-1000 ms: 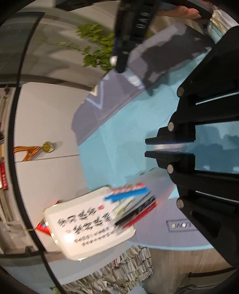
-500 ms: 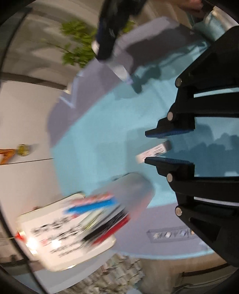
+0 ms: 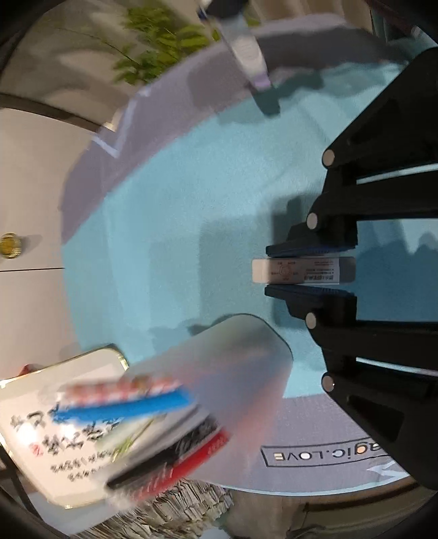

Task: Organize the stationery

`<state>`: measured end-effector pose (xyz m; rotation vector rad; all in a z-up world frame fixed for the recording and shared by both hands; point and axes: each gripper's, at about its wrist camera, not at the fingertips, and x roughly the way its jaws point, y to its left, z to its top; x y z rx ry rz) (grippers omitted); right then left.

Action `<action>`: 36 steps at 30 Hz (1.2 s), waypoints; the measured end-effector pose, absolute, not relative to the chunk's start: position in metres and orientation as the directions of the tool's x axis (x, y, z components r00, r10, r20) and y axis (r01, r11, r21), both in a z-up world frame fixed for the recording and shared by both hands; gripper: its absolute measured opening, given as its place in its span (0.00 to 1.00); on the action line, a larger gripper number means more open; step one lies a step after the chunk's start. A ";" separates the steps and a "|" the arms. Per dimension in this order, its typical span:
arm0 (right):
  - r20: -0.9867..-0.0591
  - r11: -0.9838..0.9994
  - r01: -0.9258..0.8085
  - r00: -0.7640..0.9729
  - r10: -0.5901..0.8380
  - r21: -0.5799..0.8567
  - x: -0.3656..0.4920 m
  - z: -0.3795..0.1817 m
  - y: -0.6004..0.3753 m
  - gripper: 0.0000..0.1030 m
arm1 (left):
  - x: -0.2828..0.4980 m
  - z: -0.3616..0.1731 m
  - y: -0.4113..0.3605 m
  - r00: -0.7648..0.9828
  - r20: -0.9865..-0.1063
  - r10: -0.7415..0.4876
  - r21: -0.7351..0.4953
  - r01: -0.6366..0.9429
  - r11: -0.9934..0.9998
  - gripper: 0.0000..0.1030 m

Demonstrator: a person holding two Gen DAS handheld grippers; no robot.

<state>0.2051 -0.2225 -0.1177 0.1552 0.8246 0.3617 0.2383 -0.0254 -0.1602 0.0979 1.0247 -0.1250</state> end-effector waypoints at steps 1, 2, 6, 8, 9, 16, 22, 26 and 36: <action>-0.687 0.927 -0.256 0.622 0.375 0.273 0.205 -0.117 -0.222 0.26 | 0.232 -0.147 -0.023 0.539 -0.838 -0.082 0.004 0.157 0.988 0.14; -0.686 0.926 -0.258 0.623 0.376 0.274 0.204 -0.117 -0.222 0.26 | 0.226 -0.136 -0.021 0.563 -0.821 -0.094 -0.004 0.159 0.987 0.14; -0.683 0.924 -0.268 0.623 0.382 0.272 0.203 -0.115 -0.217 0.26 | 0.203 -0.088 -0.003 0.676 -0.728 -0.111 -0.019 0.142 0.990 0.14; -0.681 0.922 -0.279 0.621 0.387 0.270 0.202 -0.114 -0.212 0.26 | 0.195 -0.067 0.010 0.730 -0.674 -0.114 -0.035 0.122 0.992 0.14; -0.681 0.921 -0.283 0.620 0.389 0.269 0.201 -0.114 -0.210 0.26 | 0.192 -0.056 0.016 0.761 -0.640 -0.108 -0.034 0.112 0.993 0.14; -0.677 0.918 -0.314 0.623 0.393 0.243 0.193 -0.105 -0.193 0.26 | 0.210 -0.050 0.036 0.822 -0.563 -0.087 -0.045 0.075 0.996 0.14; -0.671 0.928 -0.296 0.643 0.369 0.226 0.188 -0.098 -0.195 0.26 | 0.224 -0.068 0.048 0.842 -0.526 -0.118 -0.103 0.074 0.992 0.14; -0.673 0.933 -0.281 0.648 0.357 0.224 0.189 -0.098 -0.196 0.26 | 0.229 -0.083 0.059 0.850 -0.513 -0.125 -0.147 0.056 0.988 0.14; -0.666 0.930 -0.297 0.651 0.364 0.218 0.191 -0.090 -0.183 0.26 | 0.221 -0.094 0.066 0.825 -0.554 -0.110 -0.128 0.047 0.991 0.14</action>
